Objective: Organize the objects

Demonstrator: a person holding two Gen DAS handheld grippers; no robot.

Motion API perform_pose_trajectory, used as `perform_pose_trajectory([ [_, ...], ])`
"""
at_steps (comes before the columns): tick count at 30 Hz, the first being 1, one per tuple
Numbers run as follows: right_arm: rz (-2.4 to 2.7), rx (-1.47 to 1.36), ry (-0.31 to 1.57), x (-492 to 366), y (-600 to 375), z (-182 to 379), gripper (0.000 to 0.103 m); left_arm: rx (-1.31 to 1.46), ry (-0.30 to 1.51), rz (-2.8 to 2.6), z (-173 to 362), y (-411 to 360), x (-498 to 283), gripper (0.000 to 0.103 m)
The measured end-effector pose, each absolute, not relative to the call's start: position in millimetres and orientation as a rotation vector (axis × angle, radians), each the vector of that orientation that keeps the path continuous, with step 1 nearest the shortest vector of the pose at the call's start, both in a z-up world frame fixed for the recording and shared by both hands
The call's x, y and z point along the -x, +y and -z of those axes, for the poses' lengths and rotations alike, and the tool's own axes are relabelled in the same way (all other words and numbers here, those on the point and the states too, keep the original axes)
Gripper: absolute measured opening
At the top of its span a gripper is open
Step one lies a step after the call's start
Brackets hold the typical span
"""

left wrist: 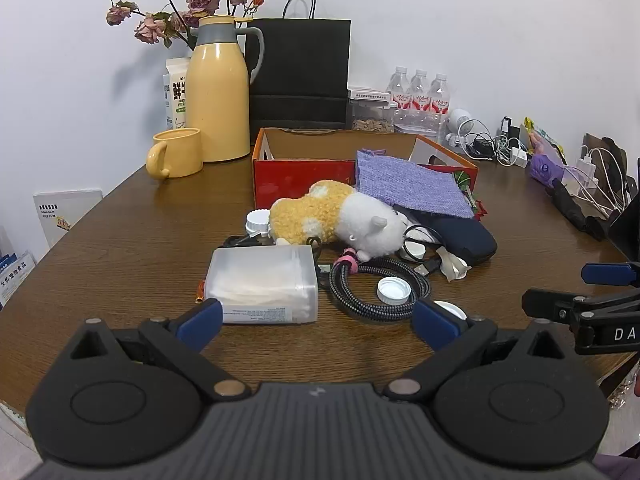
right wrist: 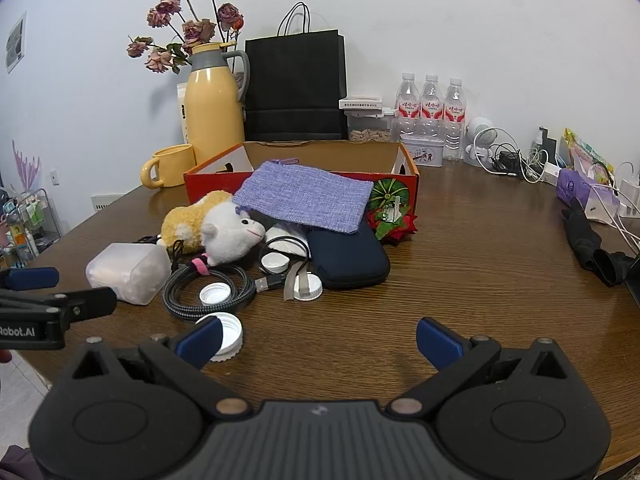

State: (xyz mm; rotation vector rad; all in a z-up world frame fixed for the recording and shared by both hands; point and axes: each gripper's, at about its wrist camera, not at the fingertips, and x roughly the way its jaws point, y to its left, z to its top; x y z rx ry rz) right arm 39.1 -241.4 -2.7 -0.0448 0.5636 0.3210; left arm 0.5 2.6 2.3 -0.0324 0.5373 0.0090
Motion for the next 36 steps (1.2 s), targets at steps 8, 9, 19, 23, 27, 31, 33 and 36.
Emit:
perform_pose_trajectory([
  [8,-0.321,0.045,0.563,-39.2,-241.8,2.4,0.103,0.032,0.537,-0.009,-1.8,2.4,-0.5,0.103],
  [9,-0.321,0.045,0.563,-38.9,-242.0,2.6,0.103,0.032,0.537,-0.009,-1.7,2.6,-0.5,0.103],
  [19,-0.321,0.042,0.563,-41.1,-242.1,0.8,0.103,0.034,0.542,-0.009,0.6,2.4,-0.7,0.103],
  [23,-0.324,0.044,0.564,-40.8,-241.6,0.3,0.103,0.036,0.544,-0.007,1.2,2.5,0.2,0.103],
  [27,-0.325,0.044,0.567,-37.8,-240.1,2.0,0.103,0.039,0.548,-0.006,1.3,2.2,1.9,0.103],
  [31,-0.327,0.045,0.569,-37.3,-240.2,2.0,0.103,0.04,0.548,-0.001,1.4,1.7,3.6,0.103],
  [33,-0.326,0.045,0.571,-36.7,-239.9,1.0,0.103,0.042,0.551,0.001,1.9,1.7,4.0,0.103],
  [36,-0.327,0.045,0.571,-35.8,-240.2,0.8,0.103,0.045,0.553,0.0,1.3,1.9,3.8,0.103],
])
